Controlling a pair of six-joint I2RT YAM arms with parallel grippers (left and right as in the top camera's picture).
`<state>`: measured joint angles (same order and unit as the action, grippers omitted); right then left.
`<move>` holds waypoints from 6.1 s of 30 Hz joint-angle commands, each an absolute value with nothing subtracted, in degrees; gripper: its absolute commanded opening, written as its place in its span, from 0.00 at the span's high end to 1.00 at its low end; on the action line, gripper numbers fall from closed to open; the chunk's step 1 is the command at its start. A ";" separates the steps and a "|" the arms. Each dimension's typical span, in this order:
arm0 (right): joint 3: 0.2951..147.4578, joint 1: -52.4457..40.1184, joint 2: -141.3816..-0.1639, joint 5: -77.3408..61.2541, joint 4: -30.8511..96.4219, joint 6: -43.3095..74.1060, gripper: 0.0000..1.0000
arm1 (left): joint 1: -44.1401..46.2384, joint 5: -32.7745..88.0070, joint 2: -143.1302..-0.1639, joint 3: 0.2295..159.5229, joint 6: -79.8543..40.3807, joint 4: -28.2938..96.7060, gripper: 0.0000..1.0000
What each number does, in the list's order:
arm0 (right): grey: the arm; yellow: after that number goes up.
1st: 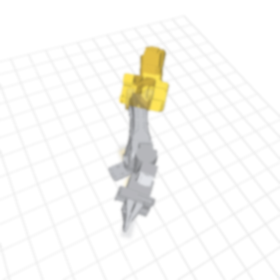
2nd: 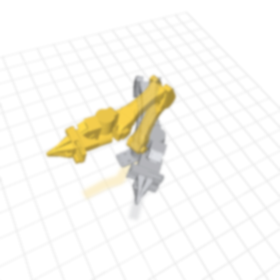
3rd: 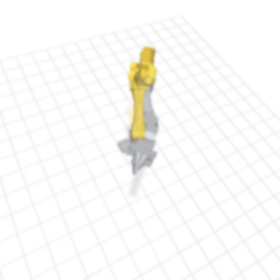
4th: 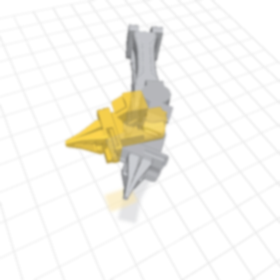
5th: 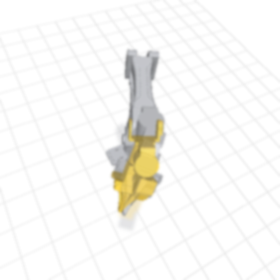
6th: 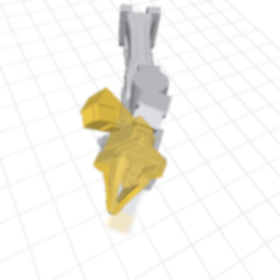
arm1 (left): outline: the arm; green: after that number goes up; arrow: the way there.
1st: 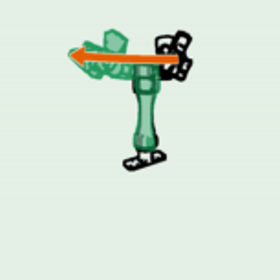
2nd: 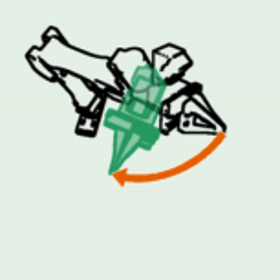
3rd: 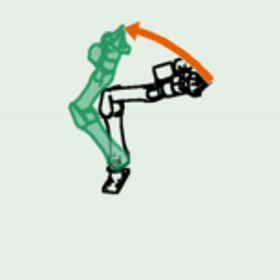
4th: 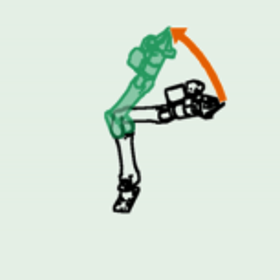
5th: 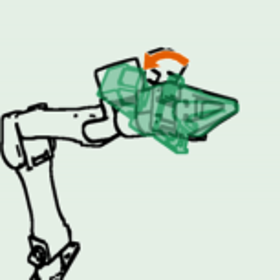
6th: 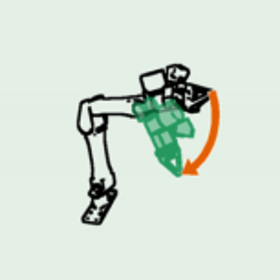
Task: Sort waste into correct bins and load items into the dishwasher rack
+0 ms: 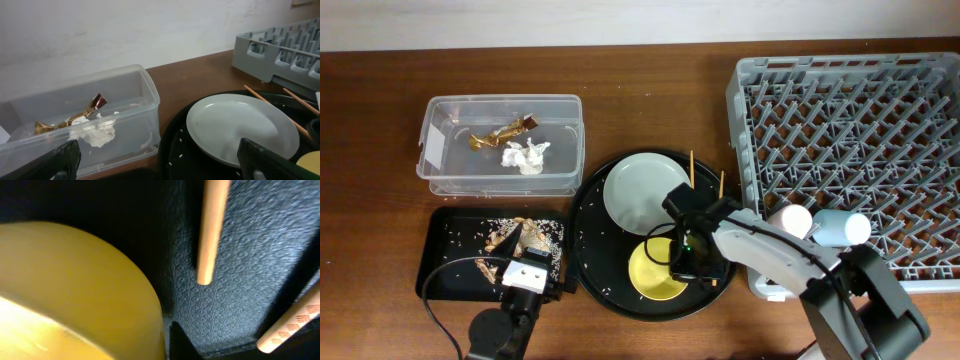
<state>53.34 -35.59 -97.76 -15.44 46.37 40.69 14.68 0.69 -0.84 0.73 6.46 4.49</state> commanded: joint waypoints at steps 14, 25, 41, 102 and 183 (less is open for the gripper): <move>69.19 -28.03 -65.73 77.19 58.89 34.70 0.96 | 14.85 1.15 -0.56 0.51 7.20 4.69 0.01; 73.56 -6.61 -96.16 61.95 39.03 12.19 0.96 | 14.85 1.15 -0.58 0.51 7.20 4.69 0.01; 75.20 -5.72 -105.10 65.23 34.28 -1.26 0.96 | 14.85 1.15 -0.58 0.51 7.20 4.69 0.01; 102.74 33.82 -105.25 -12.08 74.19 19.25 0.46 | 14.85 1.15 -0.58 0.51 7.20 4.69 0.00; 94.04 -23.42 -111.04 -10.90 76.27 14.11 0.69 | 14.85 1.15 -0.56 0.51 7.20 4.69 0.01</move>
